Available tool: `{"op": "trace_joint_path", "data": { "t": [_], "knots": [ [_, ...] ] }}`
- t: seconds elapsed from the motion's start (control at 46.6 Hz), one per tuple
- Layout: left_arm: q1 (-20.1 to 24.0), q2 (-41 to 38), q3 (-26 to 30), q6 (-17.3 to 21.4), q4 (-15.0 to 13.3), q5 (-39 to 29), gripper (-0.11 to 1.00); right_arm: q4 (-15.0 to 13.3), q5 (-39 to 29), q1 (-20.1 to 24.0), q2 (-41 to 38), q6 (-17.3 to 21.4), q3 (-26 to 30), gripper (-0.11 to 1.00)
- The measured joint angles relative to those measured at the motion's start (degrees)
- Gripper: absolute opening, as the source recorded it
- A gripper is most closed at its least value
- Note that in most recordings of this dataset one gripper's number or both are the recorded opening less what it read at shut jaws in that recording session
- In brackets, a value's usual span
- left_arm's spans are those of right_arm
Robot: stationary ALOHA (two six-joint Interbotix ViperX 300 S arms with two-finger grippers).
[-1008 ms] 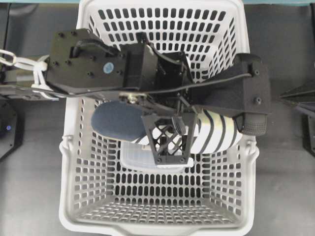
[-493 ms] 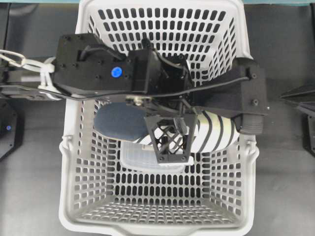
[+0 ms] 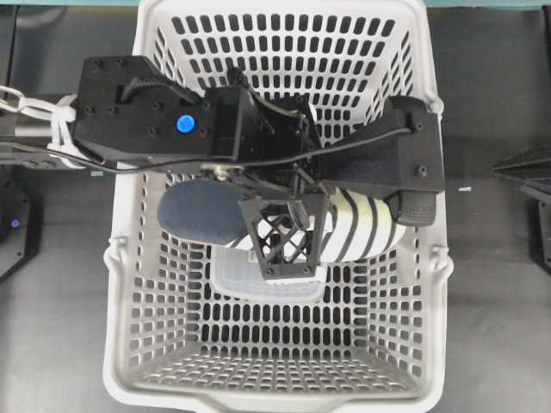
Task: Pick up the slipper from the shopping basket with the left arm.
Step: 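Lift the gripped slipper upward out of the basket with the left gripper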
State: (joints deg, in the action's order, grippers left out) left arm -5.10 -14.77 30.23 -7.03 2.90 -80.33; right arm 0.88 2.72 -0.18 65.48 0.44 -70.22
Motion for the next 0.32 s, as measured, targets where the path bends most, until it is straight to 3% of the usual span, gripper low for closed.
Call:
{"op": "trace_joint_path", "data": {
  "t": [0.322],
  "knots": [
    [-0.09,0.0,0.0,0.0,0.0,0.26,0.06,0.0,0.0,0.09,0.0,0.0,-0.35,0.0]
  ]
}}
